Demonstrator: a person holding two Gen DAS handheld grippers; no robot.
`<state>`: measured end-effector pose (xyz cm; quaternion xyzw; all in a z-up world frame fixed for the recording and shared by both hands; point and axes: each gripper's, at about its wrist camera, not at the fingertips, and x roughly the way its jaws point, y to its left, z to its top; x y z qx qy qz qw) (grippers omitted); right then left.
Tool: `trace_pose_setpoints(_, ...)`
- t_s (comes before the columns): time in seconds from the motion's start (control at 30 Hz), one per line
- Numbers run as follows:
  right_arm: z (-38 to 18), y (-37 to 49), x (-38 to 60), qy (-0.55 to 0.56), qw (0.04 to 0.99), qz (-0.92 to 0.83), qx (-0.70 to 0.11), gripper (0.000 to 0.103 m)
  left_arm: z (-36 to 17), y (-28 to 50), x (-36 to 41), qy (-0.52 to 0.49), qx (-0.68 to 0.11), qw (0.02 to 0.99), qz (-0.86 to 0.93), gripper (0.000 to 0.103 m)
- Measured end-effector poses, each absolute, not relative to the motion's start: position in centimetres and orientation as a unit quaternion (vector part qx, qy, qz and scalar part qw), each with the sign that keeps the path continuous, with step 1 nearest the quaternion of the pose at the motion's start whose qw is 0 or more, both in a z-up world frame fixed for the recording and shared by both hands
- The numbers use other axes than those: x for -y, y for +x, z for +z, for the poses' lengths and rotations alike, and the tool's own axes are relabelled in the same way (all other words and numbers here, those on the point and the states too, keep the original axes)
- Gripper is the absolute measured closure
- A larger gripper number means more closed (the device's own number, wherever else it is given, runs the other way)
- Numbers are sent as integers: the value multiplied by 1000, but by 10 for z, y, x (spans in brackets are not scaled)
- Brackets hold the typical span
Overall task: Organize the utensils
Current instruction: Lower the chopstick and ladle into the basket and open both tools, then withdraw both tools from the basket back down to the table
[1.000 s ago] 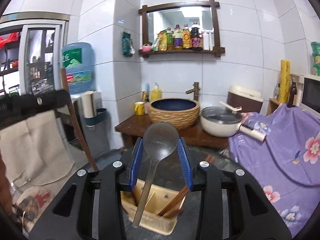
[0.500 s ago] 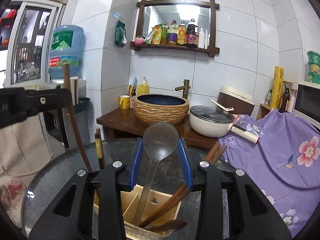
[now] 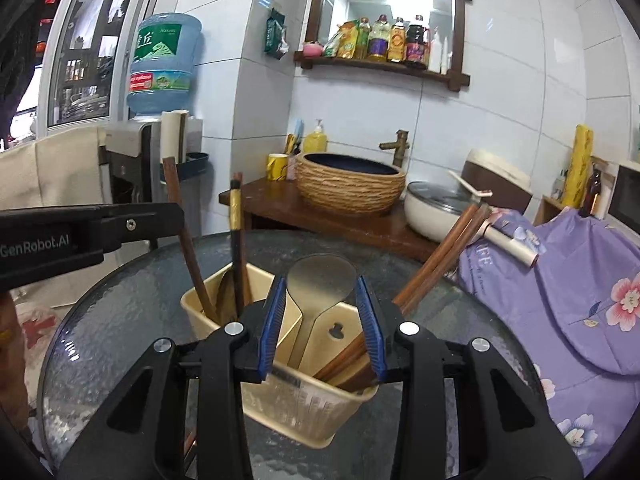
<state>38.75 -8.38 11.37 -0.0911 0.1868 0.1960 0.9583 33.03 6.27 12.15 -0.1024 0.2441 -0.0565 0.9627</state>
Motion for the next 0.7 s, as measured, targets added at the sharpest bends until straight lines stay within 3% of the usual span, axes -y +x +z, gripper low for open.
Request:
trace_pose_setpoints(0.1,114,382,87,-86,959,202,-181,52,121,321,-60,-90,-241,965,-57,86)
trace_pose_setpoints(0.17,116,377,89,-82,960,202,-177,46,121,309,-59,-81,-228,969,-53,64)
trace_pose_setpoints(0.33,117,360,95,-80,960,208,-169,42,115,287,-69,-87,-216,972,-38,51)
trace_pose_setpoints(0.53,117,333,112,-58,958,223,-172,37,92,269,-94,-124,-250,960,-27,44)
trace_pose_setpoints(0.7,100,311,117,-52,946,242,-208,34,55,248,-83,-103,-301,948,-30,44)
